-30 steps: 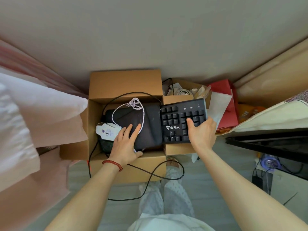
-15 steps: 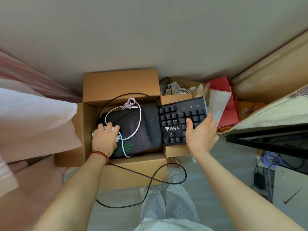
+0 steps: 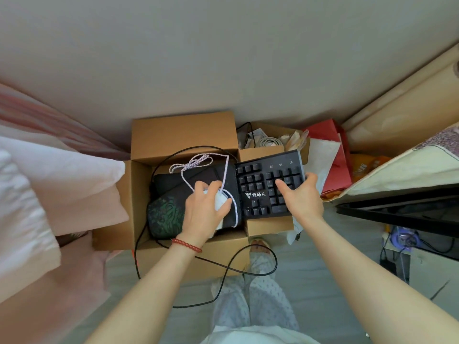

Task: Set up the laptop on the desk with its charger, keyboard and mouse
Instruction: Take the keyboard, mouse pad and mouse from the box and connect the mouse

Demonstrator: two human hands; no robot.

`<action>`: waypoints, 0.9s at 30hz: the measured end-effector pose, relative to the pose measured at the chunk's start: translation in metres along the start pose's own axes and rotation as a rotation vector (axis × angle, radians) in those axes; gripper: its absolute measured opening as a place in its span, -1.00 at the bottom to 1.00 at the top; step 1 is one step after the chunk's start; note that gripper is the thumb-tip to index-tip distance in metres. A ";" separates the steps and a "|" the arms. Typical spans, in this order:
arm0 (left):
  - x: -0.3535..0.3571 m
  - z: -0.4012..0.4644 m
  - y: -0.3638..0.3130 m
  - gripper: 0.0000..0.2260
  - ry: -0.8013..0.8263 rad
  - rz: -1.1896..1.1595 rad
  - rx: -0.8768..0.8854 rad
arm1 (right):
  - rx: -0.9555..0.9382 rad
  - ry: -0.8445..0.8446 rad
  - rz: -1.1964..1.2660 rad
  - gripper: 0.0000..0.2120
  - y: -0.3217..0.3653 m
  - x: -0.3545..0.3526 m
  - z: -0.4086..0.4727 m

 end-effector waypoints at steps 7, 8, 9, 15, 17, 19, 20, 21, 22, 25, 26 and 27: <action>0.051 -0.025 0.013 -0.37 0.062 0.239 0.021 | -0.057 0.188 0.185 -0.58 -0.010 0.005 0.015; 0.055 -0.029 0.018 -0.31 0.070 0.266 0.008 | -0.062 0.185 0.197 -0.59 -0.011 0.007 0.015; 0.058 -0.031 0.022 -0.26 0.081 0.299 -0.008 | -0.066 0.180 0.212 -0.59 -0.010 0.008 0.015; 0.066 -0.034 0.022 -0.16 0.019 0.284 -0.169 | -0.080 0.169 0.230 -0.64 -0.015 0.011 0.017; 0.066 -0.032 0.018 -0.22 -0.012 0.273 -0.201 | -0.096 0.175 0.231 -0.65 -0.014 0.011 0.018; 0.064 -0.029 0.016 -0.28 -0.039 0.249 -0.212 | -0.107 0.186 0.241 -0.65 -0.014 0.011 0.019; 0.063 -0.026 0.015 -0.30 -0.048 0.241 -0.215 | -0.110 0.190 0.249 -0.65 -0.013 0.011 0.019; 0.061 -0.024 0.014 -0.30 -0.055 0.235 -0.219 | -0.113 0.190 0.256 -0.66 -0.012 0.011 0.020; 0.060 -0.021 0.013 -0.30 -0.058 0.229 -0.226 | -0.117 0.187 0.260 -0.66 -0.011 0.011 0.020; 0.060 -0.018 0.011 -0.32 -0.045 0.211 -0.233 | -0.131 0.177 0.263 -0.67 -0.011 0.011 0.021; 0.059 -0.019 0.012 -0.34 -0.038 0.188 -0.227 | -0.139 0.180 0.268 -0.68 -0.011 0.011 0.021; 0.058 -0.021 0.013 -0.36 -0.029 0.154 -0.216 | -0.149 0.185 0.274 -0.70 -0.012 0.010 0.021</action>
Point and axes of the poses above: each hand's wrist, its own z-axis towards the middle knuckle, its own x-axis out of the palm, y = z × x, the point moved 6 cm from there along z, towards the middle knuckle, and after that the axes turned 15 degrees about -z, right-handed, at the moved point
